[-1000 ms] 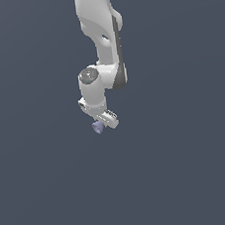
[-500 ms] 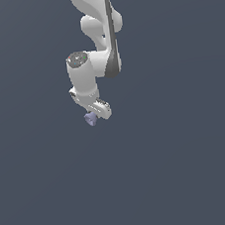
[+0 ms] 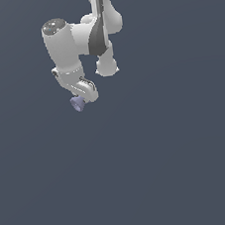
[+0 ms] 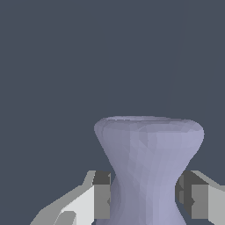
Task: Pick up the object and move it to a goal position.
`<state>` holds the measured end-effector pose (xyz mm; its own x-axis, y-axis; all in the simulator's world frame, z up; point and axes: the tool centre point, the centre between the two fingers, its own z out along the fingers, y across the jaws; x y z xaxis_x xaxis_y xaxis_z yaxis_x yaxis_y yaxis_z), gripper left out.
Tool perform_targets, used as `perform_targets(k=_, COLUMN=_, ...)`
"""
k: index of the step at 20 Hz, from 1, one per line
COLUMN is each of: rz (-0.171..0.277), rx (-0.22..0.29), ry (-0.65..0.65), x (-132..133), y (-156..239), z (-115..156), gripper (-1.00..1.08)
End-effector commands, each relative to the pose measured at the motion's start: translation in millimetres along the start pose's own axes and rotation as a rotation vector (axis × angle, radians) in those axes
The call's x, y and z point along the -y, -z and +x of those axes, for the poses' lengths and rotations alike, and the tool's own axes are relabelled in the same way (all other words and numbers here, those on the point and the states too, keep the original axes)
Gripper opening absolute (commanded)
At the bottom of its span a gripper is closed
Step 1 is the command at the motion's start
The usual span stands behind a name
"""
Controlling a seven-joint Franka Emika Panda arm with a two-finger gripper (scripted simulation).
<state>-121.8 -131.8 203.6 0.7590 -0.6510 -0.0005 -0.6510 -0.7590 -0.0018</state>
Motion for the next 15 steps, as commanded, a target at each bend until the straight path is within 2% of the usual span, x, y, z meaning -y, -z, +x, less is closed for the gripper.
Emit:
perform_targets(k=1, rz=-0.001, rx=0.001, ry=0.000, x=-11, y=19, z=1, gripper=-1.00)
perform_targets(k=8, rz=-0.001, rx=0.000, ry=0.001, x=-32, y=57, z=5, gripper=-1.00)
perform_targets(k=15, rz=-0.002, rx=0.000, ry=0.001, x=-39, y=70, z=7, gripper=-1.00)
